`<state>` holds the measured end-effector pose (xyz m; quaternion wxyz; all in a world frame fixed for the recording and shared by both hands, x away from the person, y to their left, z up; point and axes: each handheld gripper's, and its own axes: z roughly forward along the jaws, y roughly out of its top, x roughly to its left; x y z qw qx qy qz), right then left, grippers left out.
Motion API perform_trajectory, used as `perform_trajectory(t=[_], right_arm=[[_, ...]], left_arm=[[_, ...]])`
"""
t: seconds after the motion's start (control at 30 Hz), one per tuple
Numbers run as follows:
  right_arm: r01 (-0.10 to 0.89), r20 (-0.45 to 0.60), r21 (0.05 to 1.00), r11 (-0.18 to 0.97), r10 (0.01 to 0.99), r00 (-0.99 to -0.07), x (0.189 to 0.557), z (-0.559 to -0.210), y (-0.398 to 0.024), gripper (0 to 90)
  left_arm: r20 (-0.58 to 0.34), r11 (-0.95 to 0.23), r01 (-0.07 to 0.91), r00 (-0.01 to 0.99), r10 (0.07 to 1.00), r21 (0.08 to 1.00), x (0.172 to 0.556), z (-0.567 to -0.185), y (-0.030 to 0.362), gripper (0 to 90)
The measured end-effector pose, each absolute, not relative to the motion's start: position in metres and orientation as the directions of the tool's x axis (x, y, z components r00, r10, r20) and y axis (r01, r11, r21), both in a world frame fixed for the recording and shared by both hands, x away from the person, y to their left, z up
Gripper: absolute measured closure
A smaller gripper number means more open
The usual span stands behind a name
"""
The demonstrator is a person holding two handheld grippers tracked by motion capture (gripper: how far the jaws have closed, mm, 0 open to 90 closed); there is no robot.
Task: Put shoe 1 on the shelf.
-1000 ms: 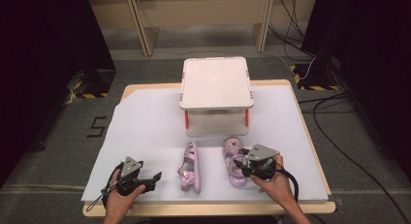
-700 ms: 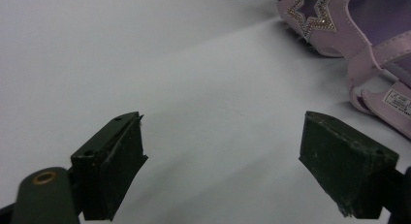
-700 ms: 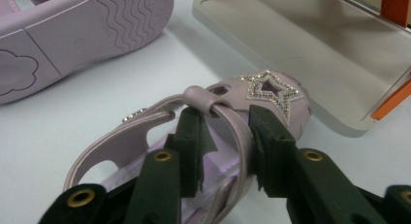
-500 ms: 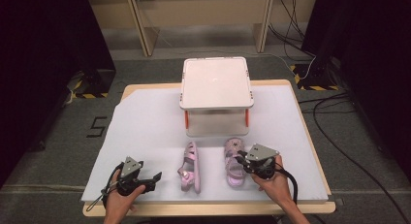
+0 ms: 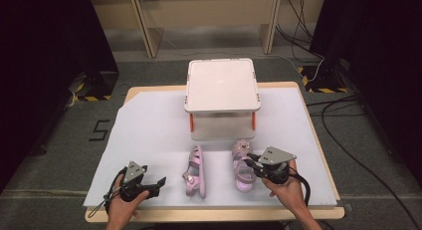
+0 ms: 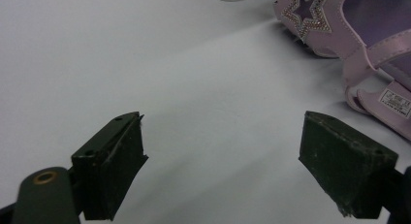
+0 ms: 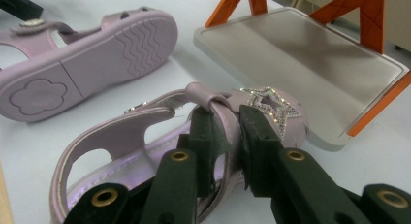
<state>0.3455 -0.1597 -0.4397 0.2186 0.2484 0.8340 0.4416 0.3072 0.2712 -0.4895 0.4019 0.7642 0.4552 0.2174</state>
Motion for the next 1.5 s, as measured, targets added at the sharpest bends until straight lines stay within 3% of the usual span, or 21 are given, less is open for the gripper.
perform_trajectory(t=[1.5], right_arm=[[0.121, -0.123, 0.915, 0.384, 0.551, -0.825, 0.337, -0.351, -0.155, 77.5]], left_arm=[[-0.032, -0.259, 0.527, 0.48, 0.877, 0.81, 0.307, -0.491, 0.273, 15.6]])
